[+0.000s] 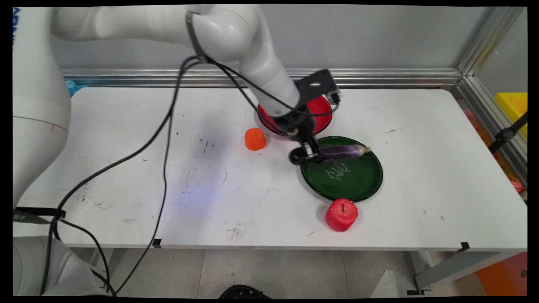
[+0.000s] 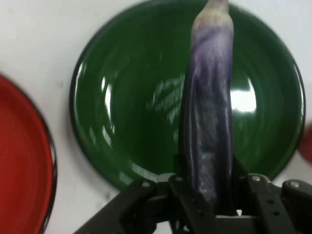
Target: Place the picked object on the table
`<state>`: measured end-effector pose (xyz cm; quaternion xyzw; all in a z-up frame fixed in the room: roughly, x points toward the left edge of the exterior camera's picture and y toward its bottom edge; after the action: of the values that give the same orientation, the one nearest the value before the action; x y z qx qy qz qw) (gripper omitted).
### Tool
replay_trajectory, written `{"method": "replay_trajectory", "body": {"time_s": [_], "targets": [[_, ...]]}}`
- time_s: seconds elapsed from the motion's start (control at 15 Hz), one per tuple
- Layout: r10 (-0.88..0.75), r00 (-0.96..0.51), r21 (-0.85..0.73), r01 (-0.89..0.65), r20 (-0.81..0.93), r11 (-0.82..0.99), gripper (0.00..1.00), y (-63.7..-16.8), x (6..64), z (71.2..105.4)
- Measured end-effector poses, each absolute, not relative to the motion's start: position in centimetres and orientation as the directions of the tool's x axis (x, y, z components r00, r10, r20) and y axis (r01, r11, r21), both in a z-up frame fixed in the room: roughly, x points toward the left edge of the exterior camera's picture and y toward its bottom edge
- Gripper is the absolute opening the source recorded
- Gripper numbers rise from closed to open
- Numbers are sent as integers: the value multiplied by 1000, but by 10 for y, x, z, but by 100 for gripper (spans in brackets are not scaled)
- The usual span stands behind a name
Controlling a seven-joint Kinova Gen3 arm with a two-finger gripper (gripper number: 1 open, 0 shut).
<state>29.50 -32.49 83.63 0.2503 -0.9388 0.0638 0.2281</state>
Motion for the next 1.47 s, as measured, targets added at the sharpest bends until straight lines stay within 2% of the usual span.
{"method": "replay_trajectory", "body": {"time_s": [0.67, 1.47], "targets": [[-468, -800, -21, -512, 376, 859, 0, -307, 369, 853], [-507, -786, -51, -557, 354, 829, 0, -307, 428, 809]]}}
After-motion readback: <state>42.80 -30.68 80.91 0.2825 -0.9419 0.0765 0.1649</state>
